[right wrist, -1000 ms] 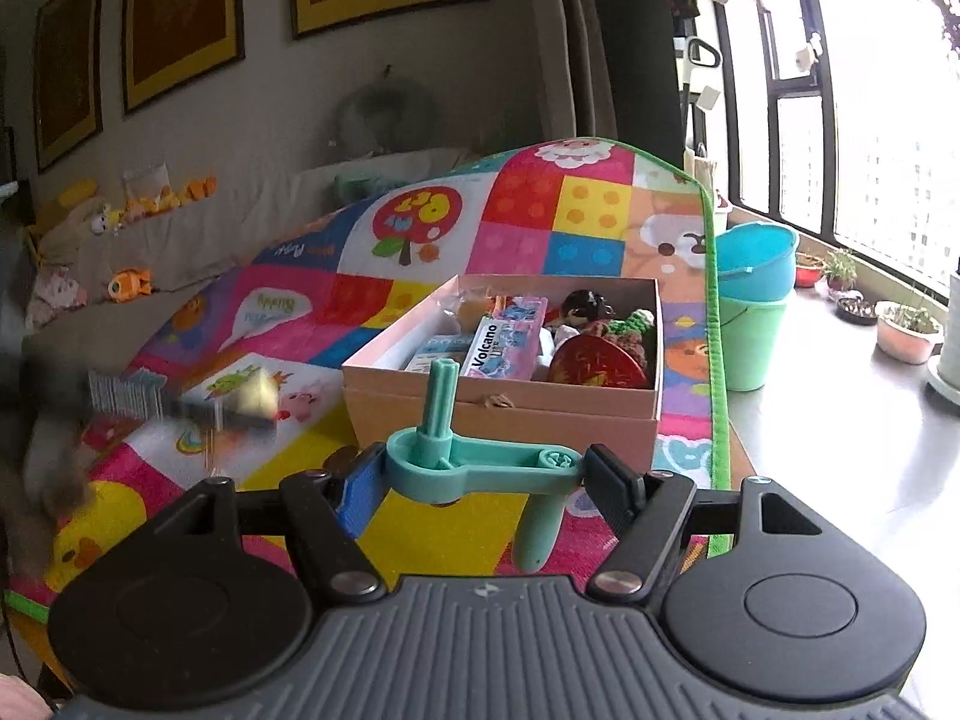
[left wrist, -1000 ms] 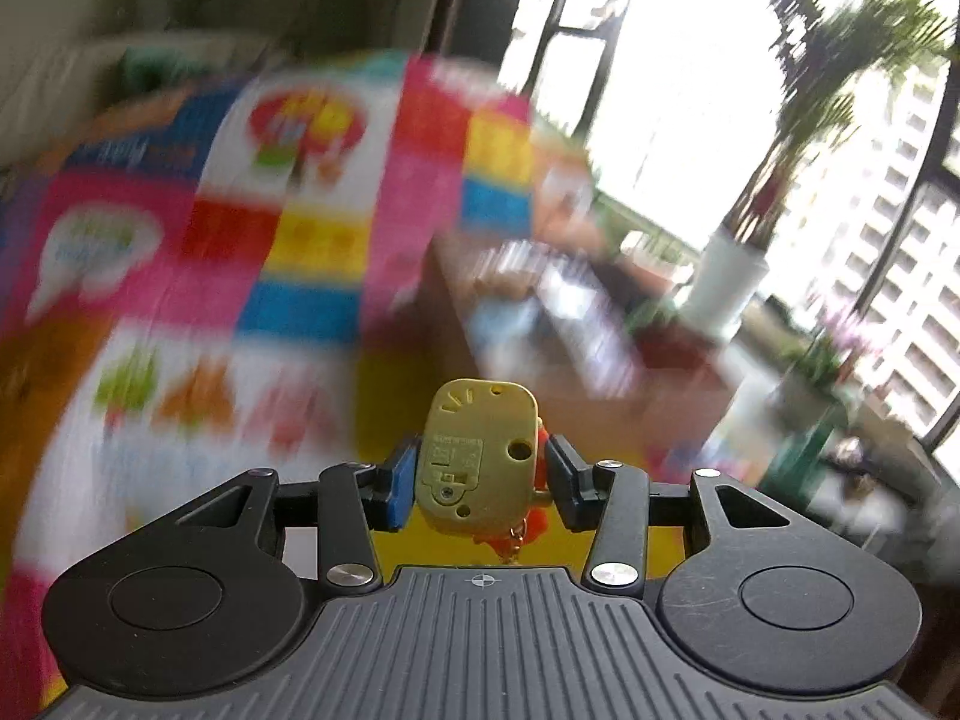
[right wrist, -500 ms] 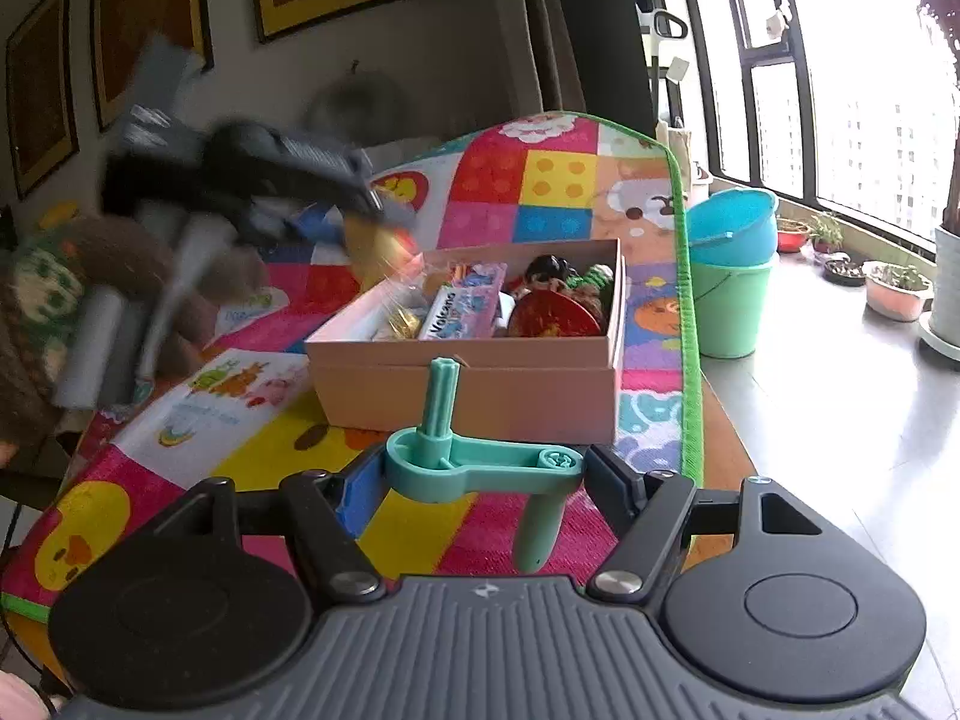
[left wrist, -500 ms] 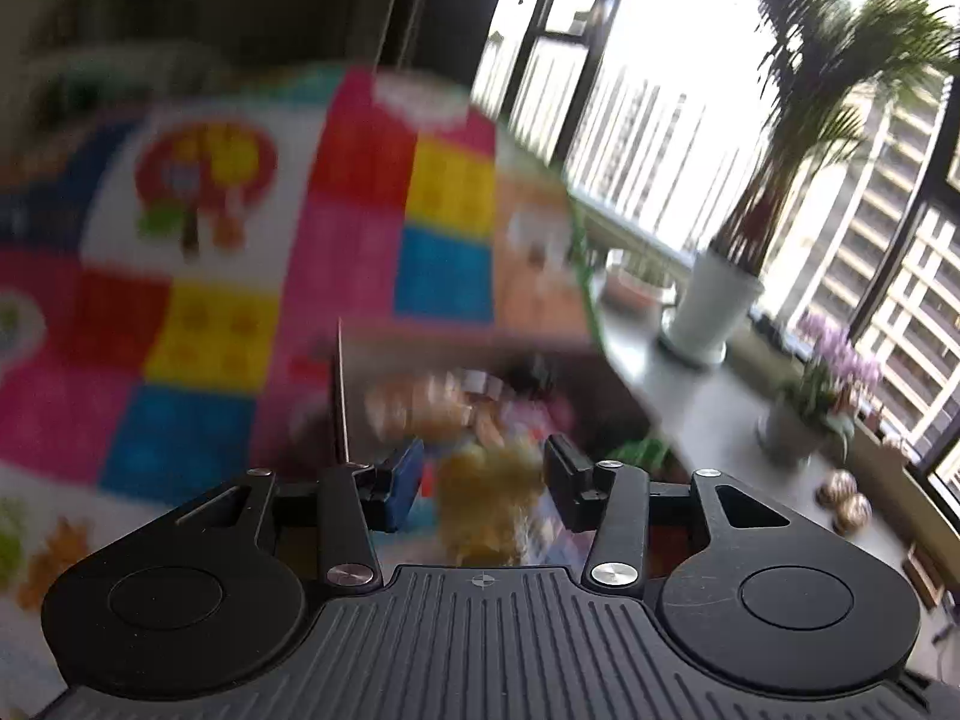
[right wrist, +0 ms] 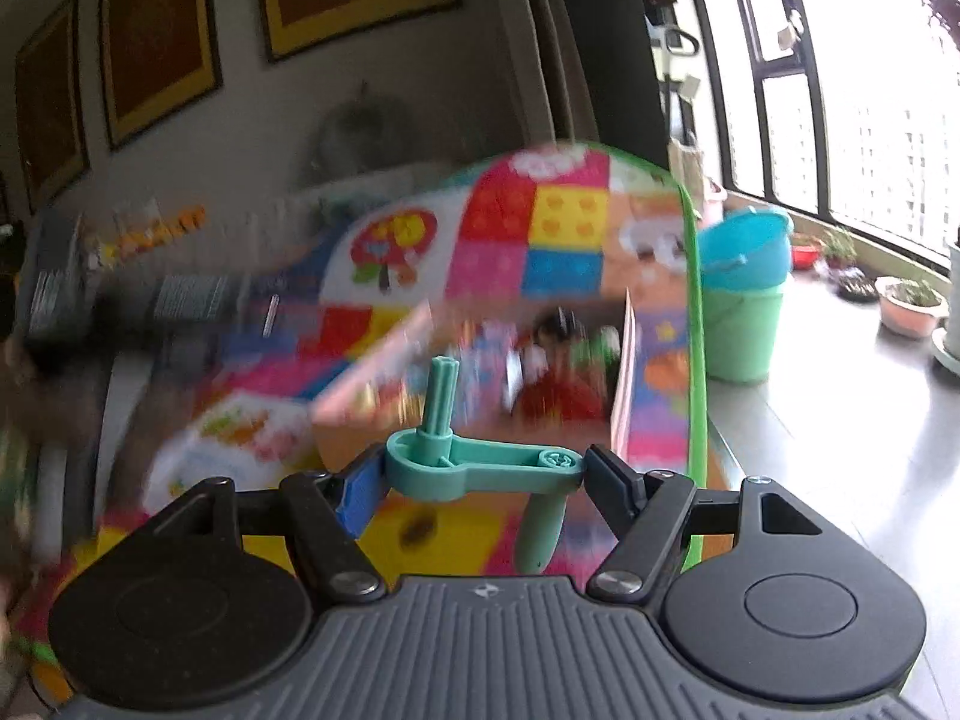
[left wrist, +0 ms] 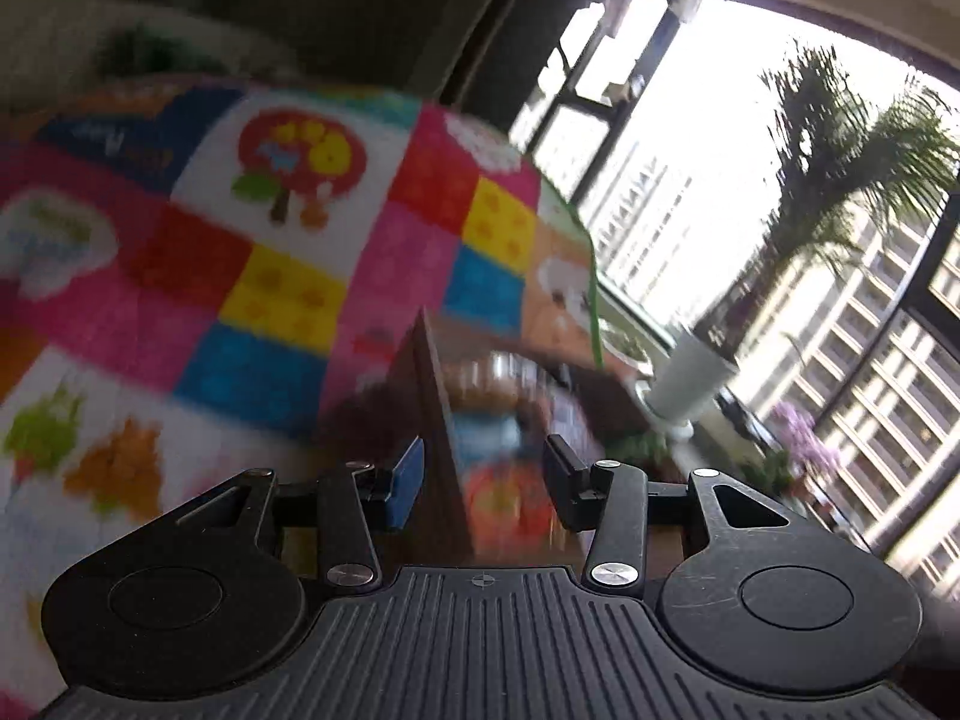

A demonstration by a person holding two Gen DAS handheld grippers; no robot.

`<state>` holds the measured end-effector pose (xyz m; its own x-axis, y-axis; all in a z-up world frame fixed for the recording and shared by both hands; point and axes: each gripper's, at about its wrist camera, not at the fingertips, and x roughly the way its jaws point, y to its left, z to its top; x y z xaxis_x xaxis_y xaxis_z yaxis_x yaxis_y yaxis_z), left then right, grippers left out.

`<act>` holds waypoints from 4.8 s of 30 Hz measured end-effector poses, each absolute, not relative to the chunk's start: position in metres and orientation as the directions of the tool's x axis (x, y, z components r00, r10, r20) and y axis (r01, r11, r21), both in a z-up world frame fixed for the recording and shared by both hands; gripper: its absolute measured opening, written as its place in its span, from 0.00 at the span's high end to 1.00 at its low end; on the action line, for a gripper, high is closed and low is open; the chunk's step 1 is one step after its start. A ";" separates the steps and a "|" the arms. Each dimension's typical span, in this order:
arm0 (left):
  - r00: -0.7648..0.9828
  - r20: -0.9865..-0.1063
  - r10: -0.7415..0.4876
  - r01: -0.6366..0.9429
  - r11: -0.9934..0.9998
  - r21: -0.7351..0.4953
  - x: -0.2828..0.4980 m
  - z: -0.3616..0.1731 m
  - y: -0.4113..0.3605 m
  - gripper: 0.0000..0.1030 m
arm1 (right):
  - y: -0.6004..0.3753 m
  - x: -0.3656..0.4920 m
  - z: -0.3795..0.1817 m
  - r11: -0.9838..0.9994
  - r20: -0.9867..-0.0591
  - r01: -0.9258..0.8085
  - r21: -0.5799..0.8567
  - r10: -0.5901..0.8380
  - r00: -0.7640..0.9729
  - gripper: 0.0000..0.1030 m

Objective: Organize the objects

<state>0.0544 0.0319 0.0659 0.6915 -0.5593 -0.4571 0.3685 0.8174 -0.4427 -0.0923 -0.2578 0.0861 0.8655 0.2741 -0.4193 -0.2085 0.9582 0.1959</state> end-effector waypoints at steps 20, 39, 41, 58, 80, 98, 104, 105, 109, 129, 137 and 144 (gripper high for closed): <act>0.612 -0.510 -0.605 0.345 0.784 -0.517 0.016 0.020 0.087 0.54 | -0.251 0.082 0.137 0.975 -0.627 -0.036 0.218 0.168 0.761 0.07; 0.584 -0.717 -0.380 0.272 0.924 -0.268 0.146 0.039 -0.013 0.46 | -0.274 -0.005 0.055 0.976 -0.649 -0.165 0.139 0.216 0.730 0.35; 0.600 -0.717 -0.354 0.270 0.934 -0.235 0.142 0.039 -0.013 0.40 | -0.267 -0.004 0.056 0.973 -0.633 -0.188 0.132 0.228 0.740 0.35; 0.743 -0.651 -0.154 0.014 0.976 -0.216 0.177 0.016 0.112 0.01 | -0.145 0.072 0.050 0.956 -0.572 -0.293 -0.009 0.235 0.786 0.33; 0.851 -0.516 -0.099 -0.032 0.971 -0.239 0.120 0.047 0.124 0.00 | -0.152 0.026 0.054 0.967 -0.585 -0.250 0.039 0.225 0.779 0.05; 0.768 -0.641 0.004 0.008 1.000 0.016 -0.014 -0.003 0.031 0.00 | -0.185 -0.026 0.007 0.985 -0.728 -0.170 0.005 0.121 0.675 0.00; 0.781 -0.624 0.029 -0.019 1.000 0.023 -0.011 -0.006 0.029 0.00 | -0.177 -0.016 0.003 0.994 -0.684 -0.108 -0.009 0.072 0.726 0.00; 0.781 -0.623 0.030 -0.021 1.000 0.023 -0.010 -0.007 0.029 0.00 | -0.176 -0.018 -0.001 0.994 -0.648 -0.104 -0.011 0.072 0.758 0.00; 0.781 -0.624 0.033 -0.022 0.999 0.026 -0.009 -0.006 0.028 0.00 | -0.174 -0.019 -0.003 0.994 -0.621 -0.103 -0.021 0.068 0.781 0.00; 0.779 -0.626 0.036 -0.033 0.999 0.017 -0.010 -0.007 0.028 0.00 | -0.172 -0.010 -0.004 0.993 -0.628 -0.115 0.004 0.092 0.773 0.00; 0.779 -0.626 0.036 -0.033 0.999 0.016 -0.010 -0.007 0.028 0.00 | -0.172 -0.011 -0.004 0.993 -0.628 -0.115 0.004 0.092 0.773 0.00; 0.779 -0.626 0.036 -0.033 0.999 0.017 -0.010 -0.007 0.028 0.00 | -0.172 -0.011 -0.004 0.993 -0.628 -0.115 0.004 0.092 0.773 0.00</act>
<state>-0.0100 0.0281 -0.0068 0.7791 0.0360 -0.6258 -0.0326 0.9993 0.0169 -0.0111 -0.1716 -0.0041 0.7730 0.0925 -0.6276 -0.1153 0.9933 0.0043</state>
